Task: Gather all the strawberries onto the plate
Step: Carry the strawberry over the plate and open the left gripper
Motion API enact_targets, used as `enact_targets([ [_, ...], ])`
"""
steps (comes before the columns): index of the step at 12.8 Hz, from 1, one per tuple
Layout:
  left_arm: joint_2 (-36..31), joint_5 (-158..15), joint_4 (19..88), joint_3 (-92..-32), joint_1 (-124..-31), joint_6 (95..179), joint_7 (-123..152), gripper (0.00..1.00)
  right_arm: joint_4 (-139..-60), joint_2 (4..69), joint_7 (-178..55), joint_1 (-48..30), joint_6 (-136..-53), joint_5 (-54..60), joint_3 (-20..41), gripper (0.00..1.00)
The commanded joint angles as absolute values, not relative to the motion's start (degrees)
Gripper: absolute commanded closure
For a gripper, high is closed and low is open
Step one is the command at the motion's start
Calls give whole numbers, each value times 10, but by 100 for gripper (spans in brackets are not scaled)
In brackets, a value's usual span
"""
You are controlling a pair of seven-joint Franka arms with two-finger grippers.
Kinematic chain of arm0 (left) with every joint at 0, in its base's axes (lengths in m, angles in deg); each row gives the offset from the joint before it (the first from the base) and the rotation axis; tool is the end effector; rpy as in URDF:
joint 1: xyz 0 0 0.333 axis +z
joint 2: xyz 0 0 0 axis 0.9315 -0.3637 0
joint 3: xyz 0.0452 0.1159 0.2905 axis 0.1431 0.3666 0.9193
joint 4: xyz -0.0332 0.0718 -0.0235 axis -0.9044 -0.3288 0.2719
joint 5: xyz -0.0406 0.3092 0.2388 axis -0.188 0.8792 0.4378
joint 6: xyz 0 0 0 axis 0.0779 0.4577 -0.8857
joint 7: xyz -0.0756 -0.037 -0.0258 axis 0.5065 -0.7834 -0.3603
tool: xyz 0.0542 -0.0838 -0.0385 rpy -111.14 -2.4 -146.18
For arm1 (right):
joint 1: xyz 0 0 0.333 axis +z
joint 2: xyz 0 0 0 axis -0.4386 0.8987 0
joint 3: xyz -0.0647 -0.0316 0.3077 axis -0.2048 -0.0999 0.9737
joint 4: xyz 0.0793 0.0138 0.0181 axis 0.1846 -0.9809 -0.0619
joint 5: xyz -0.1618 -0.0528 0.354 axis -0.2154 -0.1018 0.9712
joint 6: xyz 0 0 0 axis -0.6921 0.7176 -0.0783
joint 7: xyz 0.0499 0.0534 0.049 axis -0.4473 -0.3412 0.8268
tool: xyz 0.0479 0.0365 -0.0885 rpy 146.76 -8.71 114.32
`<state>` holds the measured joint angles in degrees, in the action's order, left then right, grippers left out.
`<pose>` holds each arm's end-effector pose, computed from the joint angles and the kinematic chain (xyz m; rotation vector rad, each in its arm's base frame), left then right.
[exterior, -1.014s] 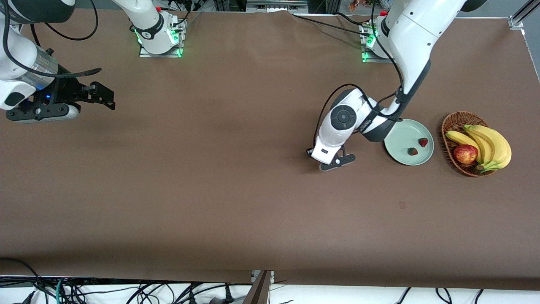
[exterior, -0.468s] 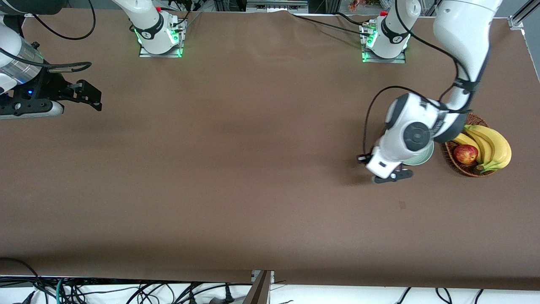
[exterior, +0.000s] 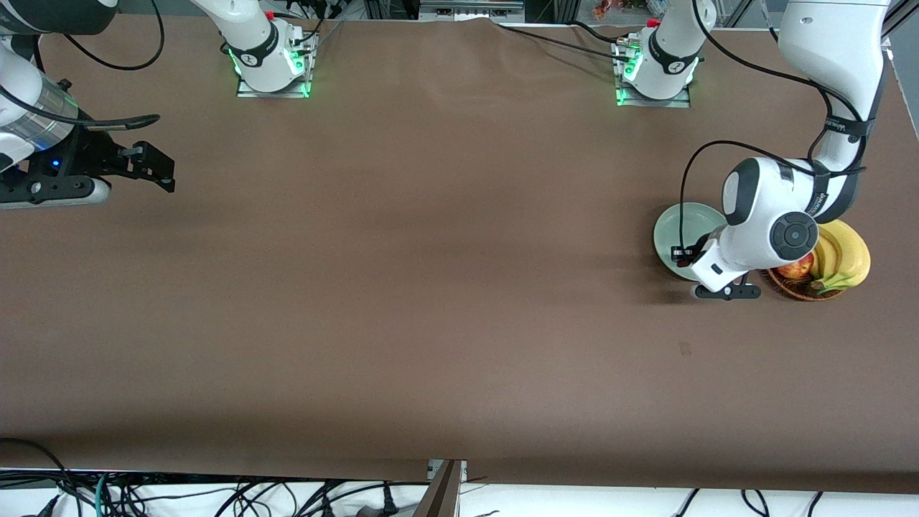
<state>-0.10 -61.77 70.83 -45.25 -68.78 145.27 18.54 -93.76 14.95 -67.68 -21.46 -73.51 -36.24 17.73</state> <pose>0.5702 -0.0158 0.2251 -3.1104 -0.0063 0.3883 0.5658 0.0609 0.5879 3.1038 0.1463 -0.0091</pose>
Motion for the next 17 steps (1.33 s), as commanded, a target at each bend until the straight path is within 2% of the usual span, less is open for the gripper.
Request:
enact_targets([
  [1, 21, -637, 776, -447, -696, 1503, 211, 83, -928, 150, -674, -219, -727, -370, 180, 0],
  [2, 21, -637, 786, -447, -696, 1510, 212, 79, -928, 150, -674, -219, -727, -370, 180, 0],
  [3, 20, -637, 786, -447, -697, 1510, 213, 69, -928, 150, -674, -219, -727, -368, 181, 0],
  [4, 21, -637, 785, -447, -697, 1507, 227, 31, -928, 150, -674, -219, -727, -368, 181, 0],
  [5, 21, -637, 782, -445, -697, 1501, 246, 0, -928, 149, -674, -218, -727, -367, 181, 0],
  [8, 46, -637, 757, -438, -697, 1448, 254, 0, -928, 149, -674, -218, -727, -366, 181, 0],
  [14, 144, -636, 705, -439, -689, 1362, 260, 0, -928, 149, -674, -218, -727, -366, 181, 0],
  [17, 146, -637, 606, -438, -713, 1240, 254, 0, -928, 149, -674, -219, -726, -366, 180, 0],
])
